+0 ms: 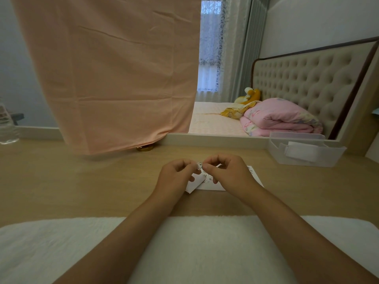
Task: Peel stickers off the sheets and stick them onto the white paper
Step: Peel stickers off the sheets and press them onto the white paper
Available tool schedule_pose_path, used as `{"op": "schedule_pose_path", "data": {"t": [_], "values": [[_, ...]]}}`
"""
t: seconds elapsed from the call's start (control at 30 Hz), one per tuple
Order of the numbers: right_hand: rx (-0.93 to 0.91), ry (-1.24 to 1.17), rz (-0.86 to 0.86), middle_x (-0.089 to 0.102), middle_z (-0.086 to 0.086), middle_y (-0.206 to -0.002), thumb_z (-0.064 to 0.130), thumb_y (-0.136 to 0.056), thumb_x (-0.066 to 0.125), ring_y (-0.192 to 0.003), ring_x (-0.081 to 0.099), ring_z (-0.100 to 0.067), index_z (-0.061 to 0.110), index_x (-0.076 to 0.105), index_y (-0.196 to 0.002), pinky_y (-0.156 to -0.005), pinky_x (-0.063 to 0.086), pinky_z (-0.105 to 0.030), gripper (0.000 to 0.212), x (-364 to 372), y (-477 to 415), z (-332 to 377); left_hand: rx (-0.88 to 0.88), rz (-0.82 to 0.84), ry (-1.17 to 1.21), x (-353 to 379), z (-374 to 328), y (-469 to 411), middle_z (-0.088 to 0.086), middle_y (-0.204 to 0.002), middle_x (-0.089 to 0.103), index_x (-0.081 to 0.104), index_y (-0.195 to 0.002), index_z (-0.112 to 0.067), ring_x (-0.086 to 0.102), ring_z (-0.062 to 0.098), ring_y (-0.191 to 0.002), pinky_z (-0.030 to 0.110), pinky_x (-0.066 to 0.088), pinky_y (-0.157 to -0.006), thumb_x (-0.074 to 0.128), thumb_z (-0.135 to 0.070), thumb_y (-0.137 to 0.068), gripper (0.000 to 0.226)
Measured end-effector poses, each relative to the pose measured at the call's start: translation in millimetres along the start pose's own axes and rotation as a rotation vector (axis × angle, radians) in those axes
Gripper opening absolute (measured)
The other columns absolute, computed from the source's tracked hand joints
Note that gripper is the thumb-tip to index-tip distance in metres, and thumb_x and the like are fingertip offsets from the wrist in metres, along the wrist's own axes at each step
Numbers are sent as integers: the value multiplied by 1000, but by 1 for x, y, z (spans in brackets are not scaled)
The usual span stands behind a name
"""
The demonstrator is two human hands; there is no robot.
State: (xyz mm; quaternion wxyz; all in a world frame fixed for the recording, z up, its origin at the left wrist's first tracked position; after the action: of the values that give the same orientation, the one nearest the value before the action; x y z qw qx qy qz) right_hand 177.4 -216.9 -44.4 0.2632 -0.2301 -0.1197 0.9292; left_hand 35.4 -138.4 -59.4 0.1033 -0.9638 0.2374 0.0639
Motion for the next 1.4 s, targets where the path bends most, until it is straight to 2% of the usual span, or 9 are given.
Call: {"op": "schedule_pose_path", "data": {"t": [0.2, 0.37, 0.47, 0.6, 0.8, 0.9, 1.0, 1.13, 1.4], "values": [[-54, 114, -2, 70, 9, -83, 20, -91, 69, -60, 57, -7, 29, 72, -78, -62, 50, -27, 16, 0, 1, -1, -116, 16, 85, 3, -3, 3, -9, -87, 78, 79, -91, -22, 70, 16, -87, 33, 53, -79, 59, -25, -94, 21], [-135, 237, 11, 67, 16, -82, 21, -91, 67, -58, 53, -1, 32, 68, -76, -59, 42, -17, 18, -4, 3, 3, -308, 65, 176, 6, -9, 3, -1, -93, 79, 76, -99, -13, 70, 16, -85, 29, 50, -80, 51, -18, -97, 25], [-131, 243, 21, 67, 15, -79, 21, -91, 67, -57, 53, -1, 32, 68, -77, -58, 43, -17, 18, -11, -1, 3, -377, 150, 202, 9, -12, 1, -2, -99, 79, 74, -101, -16, 70, 16, -91, 34, 50, -93, 48, -22, -99, 27], [-47, 157, -2, 64, 9, -71, 18, -93, 66, -52, 54, -2, 22, 69, -80, -57, 49, -22, 14, -37, -13, 6, -387, 217, 253, 21, -21, -16, -1, -108, 77, 68, -111, -15, 69, 19, -99, 33, 52, -90, 47, -27, -101, 26], [256, 199, 126, 59, -3, -74, 21, -99, 60, -49, 44, -11, 12, 64, -86, -42, 36, -19, 16, -96, -29, -30, 26, 226, -339, 59, -21, -51, -6, -111, 69, 70, -113, -25, 65, 11, -93, 20, 50, -71, 55, -18, -98, 22], [339, 237, 198, 52, 1, -64, 25, -98, 64, -48, 38, -11, 14, 60, -80, -43, 30, -21, 21, -109, -32, -51, 288, 311, -708, 86, -16, -60, -6, -117, 63, 70, -116, -24, 61, 12, -104, 18, 45, -84, 54, -18, -99, 25], [320, 326, 267, 51, 4, -64, 26, -97, 66, -53, 42, -10, 15, 62, -78, -46, 36, -22, 22, -104, -35, -62, 434, 363, -935, 103, -7, -67, -1, -126, 60, 69, -122, -24, 49, 19, -120, 33, 43, -99, 57, -17, -94, 31], [280, 415, 355, 58, 10, -69, 26, -94, 69, -63, 49, -5, 11, 73, -86, -64, 43, -23, 17, -87, -41, -69, 442, 408, -936, 103, 15, -72, -2, -122, 60, 70, -117, -24, 50, 20, -116, 39, 47, -97, 57, -19, -91, 29], [330, 529, 443, 58, 8, -68, 29, -94, 67, -63, 49, -6, 19, 71, -77, -64, 42, -25, 20, -74, -47, -76, 489, 389, -857, 100, 29, -70, -3, -124, 60, 68, -120, -24, 46, 18, -117, 34, 42, -98, 53, -17, -95, 30]]}}
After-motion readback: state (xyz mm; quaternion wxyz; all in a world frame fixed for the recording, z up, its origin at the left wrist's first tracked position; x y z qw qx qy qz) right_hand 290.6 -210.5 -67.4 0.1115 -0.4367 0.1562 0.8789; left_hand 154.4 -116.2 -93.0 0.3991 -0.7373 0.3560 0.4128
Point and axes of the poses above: each hand's wrist, its own y-axis away from the middle knuckle, its own x-axis out of the palm, z = x × y, the point moved 4 cm from there along -y, towards the middle knuckle
